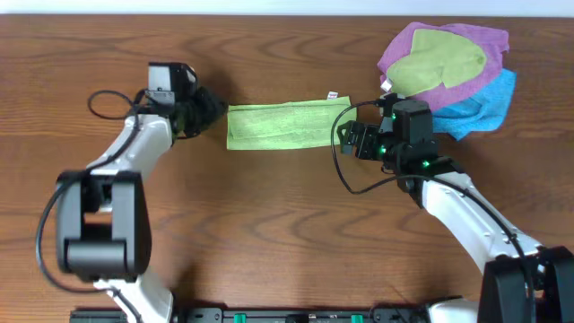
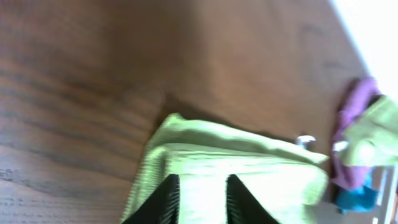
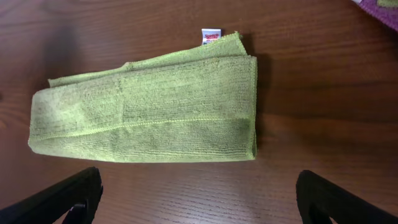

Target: Fold the cloth

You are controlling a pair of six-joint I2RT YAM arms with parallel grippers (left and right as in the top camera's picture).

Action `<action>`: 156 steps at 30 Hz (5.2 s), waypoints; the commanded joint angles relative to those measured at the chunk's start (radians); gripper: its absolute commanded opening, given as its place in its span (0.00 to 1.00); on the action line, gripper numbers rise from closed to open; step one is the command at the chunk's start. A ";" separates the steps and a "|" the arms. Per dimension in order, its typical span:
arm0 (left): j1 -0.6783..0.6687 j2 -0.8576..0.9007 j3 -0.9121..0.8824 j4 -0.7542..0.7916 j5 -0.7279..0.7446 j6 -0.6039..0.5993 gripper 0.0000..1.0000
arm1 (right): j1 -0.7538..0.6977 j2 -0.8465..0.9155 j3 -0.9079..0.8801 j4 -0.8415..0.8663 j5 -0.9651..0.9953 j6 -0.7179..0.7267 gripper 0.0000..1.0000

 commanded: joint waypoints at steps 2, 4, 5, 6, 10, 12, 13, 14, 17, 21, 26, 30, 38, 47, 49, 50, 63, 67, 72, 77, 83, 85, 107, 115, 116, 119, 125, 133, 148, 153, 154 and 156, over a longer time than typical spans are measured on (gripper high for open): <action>-0.002 -0.072 0.013 0.009 -0.016 -0.011 0.08 | 0.004 -0.010 0.012 -0.002 -0.009 -0.010 0.99; -0.011 -0.062 0.013 0.024 -0.020 -0.053 0.06 | 0.004 -0.010 0.012 -0.006 -0.009 0.013 0.99; -0.017 -0.050 0.013 0.034 -0.024 -0.071 0.06 | 0.004 -0.010 0.012 -0.007 -0.009 0.029 0.99; -0.025 -0.039 0.013 0.045 -0.031 -0.082 0.06 | 0.004 -0.010 0.012 -0.010 -0.008 0.049 0.99; -0.069 0.035 0.013 0.115 -0.035 -0.103 0.06 | 0.004 -0.010 0.012 -0.025 -0.008 0.133 1.00; -0.092 0.074 0.013 0.145 -0.035 -0.113 0.06 | 0.003 -0.007 0.012 -0.042 -0.009 0.171 0.99; -0.103 0.095 0.013 0.154 -0.035 -0.117 0.06 | 0.003 -0.003 0.012 -0.051 -0.011 0.191 0.99; -0.109 0.106 0.013 0.157 -0.035 -0.118 0.06 | 0.004 0.004 0.012 -0.055 -0.016 0.198 0.99; -0.124 0.151 0.013 0.158 -0.035 -0.124 0.06 | 0.003 0.035 0.012 -0.055 -0.035 0.199 0.99; -0.128 0.183 0.013 0.158 -0.035 -0.124 0.06 | 0.003 0.073 0.012 -0.051 -0.035 0.228 0.99; -0.129 0.201 0.013 0.129 -0.069 -0.122 0.06 | 0.003 0.104 0.012 -0.040 -0.061 0.250 0.99; -0.130 0.201 0.013 0.101 -0.094 -0.092 0.06 | 0.004 0.109 0.012 -0.038 -0.070 0.266 0.99; -0.130 0.202 0.013 0.081 -0.121 -0.078 0.06 | 0.004 0.146 0.012 -0.018 -0.072 0.303 0.99; -0.130 0.202 0.013 0.079 -0.133 -0.074 0.06 | 0.006 0.270 0.012 0.120 -0.109 0.368 0.99; -0.130 0.202 0.013 0.079 -0.132 -0.074 0.06 | 0.011 0.288 0.012 0.151 -0.109 0.381 0.99; -0.130 0.202 0.013 0.079 -0.132 -0.075 0.06 | 0.014 0.298 0.012 0.168 -0.109 0.386 0.99; -0.130 0.202 0.013 0.065 -0.117 -0.074 0.06 | 0.076 0.425 0.012 0.359 -0.026 0.417 0.88; -0.130 0.202 0.013 0.056 -0.117 -0.071 0.06 | 0.075 0.431 0.012 0.362 0.056 0.417 0.83; -0.130 0.202 0.013 0.053 -0.116 -0.070 0.06 | 0.076 0.435 0.012 0.377 0.141 0.413 0.75; -0.130 0.202 0.013 0.049 -0.116 -0.067 0.06 | 0.076 0.460 0.012 0.410 0.176 0.413 0.71; -0.130 0.202 0.013 0.022 -0.117 -0.056 0.06 | 0.076 0.514 0.012 0.481 0.179 0.413 0.70; -0.130 0.202 0.013 0.013 -0.117 -0.047 0.06 | 0.076 0.530 0.012 0.502 0.180 0.413 0.68; -0.129 0.202 0.013 0.001 -0.117 -0.040 0.06 | 0.075 0.542 0.012 0.590 0.167 0.198 0.01; -0.129 0.202 0.013 0.005 -0.117 -0.041 0.06 | 0.076 0.440 0.012 0.565 0.148 0.109 0.01; -0.129 0.202 0.013 0.007 -0.117 -0.041 0.06 | 0.077 0.422 0.012 0.557 0.142 0.098 0.01; -0.129 0.202 0.013 0.009 -0.117 -0.042 0.06 | 0.090 0.378 0.012 0.556 0.113 0.063 0.01; -0.129 0.202 0.013 0.009 -0.108 -0.047 0.06 | 0.127 0.316 0.012 0.556 0.116 0.038 0.01; -0.129 0.202 0.013 0.009 -0.090 -0.049 0.06 | 0.172 0.274 0.012 0.558 0.100 0.039 0.01; -0.127 0.201 0.013 0.009 -0.069 -0.048 0.06 | 0.277 0.261 0.098 0.545 0.089 0.008 0.01; -0.119 0.201 0.013 0.008 -0.056 -0.048 0.06 | 0.305 0.261 0.139 0.493 0.089 -0.016 0.01; -0.117 0.201 0.013 0.008 -0.055 -0.048 0.06 | 0.310 0.261 0.142 0.489 0.089 -0.022 0.01; -0.115 0.201 0.013 0.008 -0.050 -0.047 0.06 | 0.318 0.262 0.145 0.488 0.089 -0.022 0.01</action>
